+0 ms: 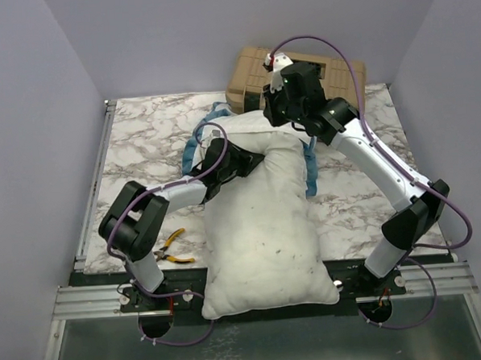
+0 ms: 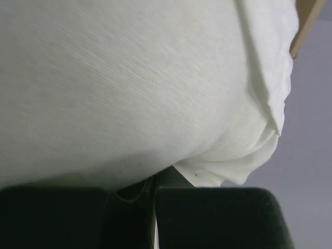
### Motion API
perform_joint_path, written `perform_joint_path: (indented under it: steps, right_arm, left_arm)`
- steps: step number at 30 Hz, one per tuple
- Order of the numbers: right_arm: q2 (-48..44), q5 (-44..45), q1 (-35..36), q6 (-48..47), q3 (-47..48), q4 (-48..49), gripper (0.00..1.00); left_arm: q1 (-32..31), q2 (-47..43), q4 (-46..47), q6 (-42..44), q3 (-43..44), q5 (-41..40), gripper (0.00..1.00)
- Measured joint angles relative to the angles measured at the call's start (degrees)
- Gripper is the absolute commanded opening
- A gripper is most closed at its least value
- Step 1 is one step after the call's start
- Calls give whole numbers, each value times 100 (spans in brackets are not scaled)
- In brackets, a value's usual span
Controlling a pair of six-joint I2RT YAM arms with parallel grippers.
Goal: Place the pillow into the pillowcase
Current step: Stuff the pillow into the pillowcase.
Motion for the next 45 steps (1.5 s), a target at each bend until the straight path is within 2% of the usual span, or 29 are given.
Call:
perform_joint_path:
  steps: [3, 4, 8, 13, 19, 25, 31, 34, 37, 39, 41, 43, 45]
  right_arm:
    - [-310, -131, 0, 44, -382, 44, 7]
    - [-396, -164, 0, 57, -538, 52, 11]
    - [-544, -157, 0, 66, -1126, 101, 50]
    - [-330, 120, 0, -116, -1443, 271, 75]
    - [332, 669, 0, -415, -1434, 608, 84]
    - [955, 1399, 2, -706, -1200, 756, 87]
    - [1375, 1971, 39, -831, -575, 761, 79]
    - [1416, 2109, 35, -866, -374, 824, 71]
    - [1515, 2146, 33, -918, -87, 909, 46]
    - [1626, 2157, 33, -949, 103, 951, 40]
    - [1714, 2155, 33, -964, 186, 986, 23]
    - [1773, 2103, 33, -966, 186, 992, 2]
    - [1803, 2028, 33, -970, 186, 979, 0]
  left_arm:
    - [-52, 378, 428, -382, -11, -55, 0]
    - [-63, 498, 660, -540, -52, -81, 0]
    - [-63, 872, 1320, -898, -120, -76, 0]
    - [-90, 999, 1644, -1075, -146, -74, 0]
    - [-98, 999, 1958, -1294, -376, -76, 0]
    - [-127, 992, 2031, -1327, -409, -79, 0]
    - [-184, 1001, 2048, -1318, -391, -76, 0]
    - [-208, 1027, 2057, -1311, -382, -74, 0]
    - [-219, 1043, 2061, -1309, -380, -72, 0]
    - [-219, 1043, 2061, -1307, -376, -70, 0]
    - [-219, 1045, 2061, -1296, -374, -61, 0]
    - [-219, 1045, 2059, -1287, -365, -57, 0]
    - [-221, 1045, 2059, -1272, -365, -55, 0]
